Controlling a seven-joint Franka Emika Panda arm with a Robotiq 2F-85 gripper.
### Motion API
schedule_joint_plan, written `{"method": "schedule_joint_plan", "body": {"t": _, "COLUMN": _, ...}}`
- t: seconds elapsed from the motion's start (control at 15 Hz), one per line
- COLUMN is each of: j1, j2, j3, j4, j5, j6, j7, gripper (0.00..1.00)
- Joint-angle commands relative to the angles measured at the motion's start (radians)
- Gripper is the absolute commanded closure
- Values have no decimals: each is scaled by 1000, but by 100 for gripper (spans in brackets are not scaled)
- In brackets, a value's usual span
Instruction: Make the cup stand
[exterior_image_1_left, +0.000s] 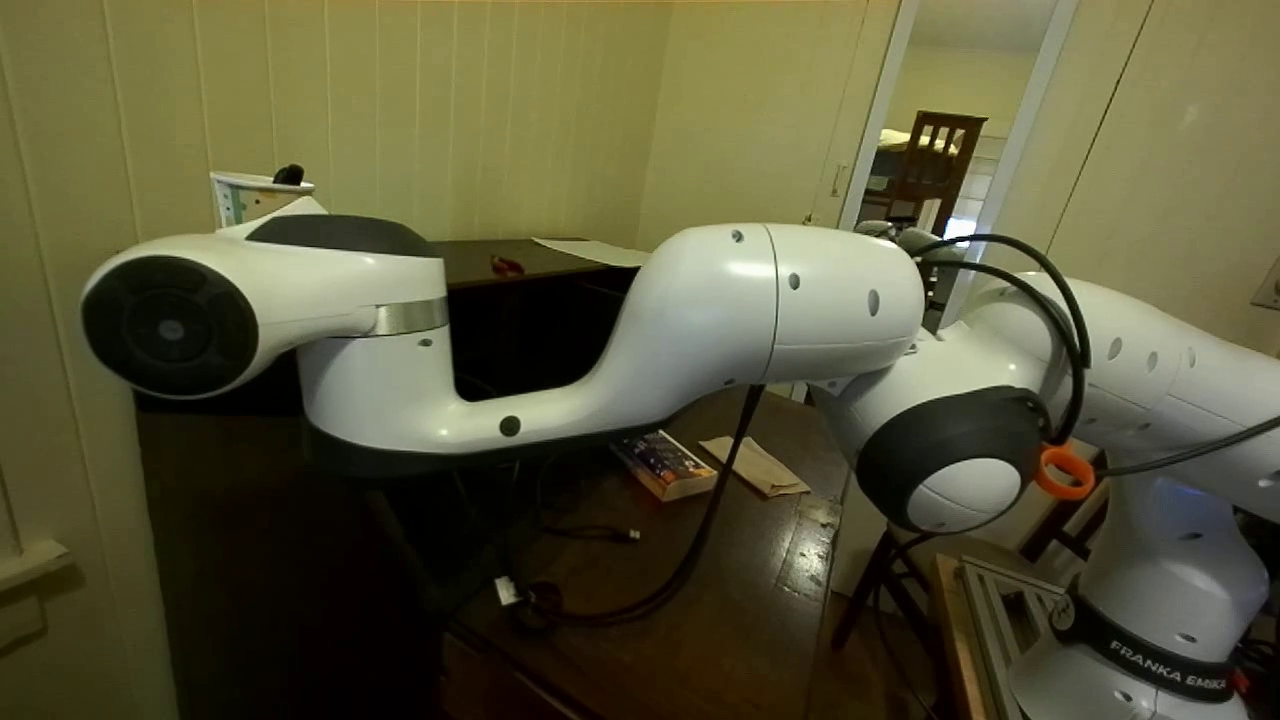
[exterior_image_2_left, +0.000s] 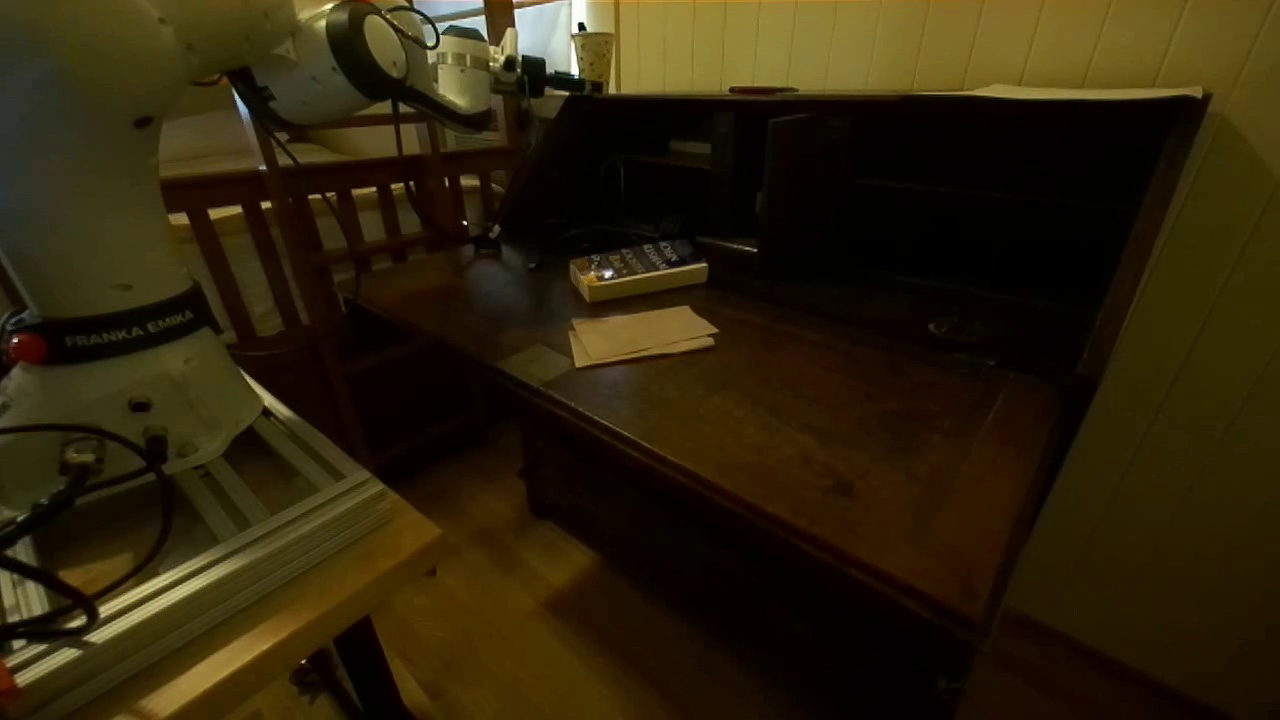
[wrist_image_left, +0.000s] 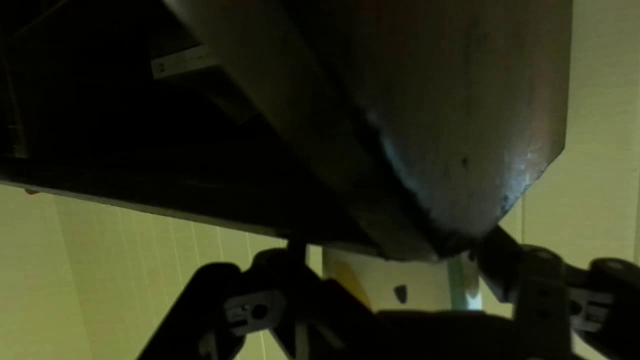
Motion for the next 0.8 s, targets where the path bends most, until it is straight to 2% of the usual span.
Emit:
{"method": "schedule_joint_plan", "body": {"t": 0.0, "j1": -8, "j2": -5, "j3": 17, "j4": 0, "j5": 50, "j6": 6, "j7": -42, "gripper": 0}}
{"method": "schedule_joint_plan", "body": {"t": 0.2, "j1": -1, "j2": -6, "j3": 11, "j4": 1, "j5": 57, "j6": -33, "j7": -53, "gripper": 0}}
{"method": "schedule_joint_plan", "body": {"t": 0.53, "j1": 31, "j2": -12, "j3": 10, "j4": 2, "j5": 71, "j6": -161, "j7": -83, "gripper": 0}}
{"method": "schedule_joint_plan", "body": {"t": 0.73, "j1": 43, "j2": -12, "j3": 8, "j4": 2, "j5": 73, "j6": -148, "j7": -89, "gripper": 0}}
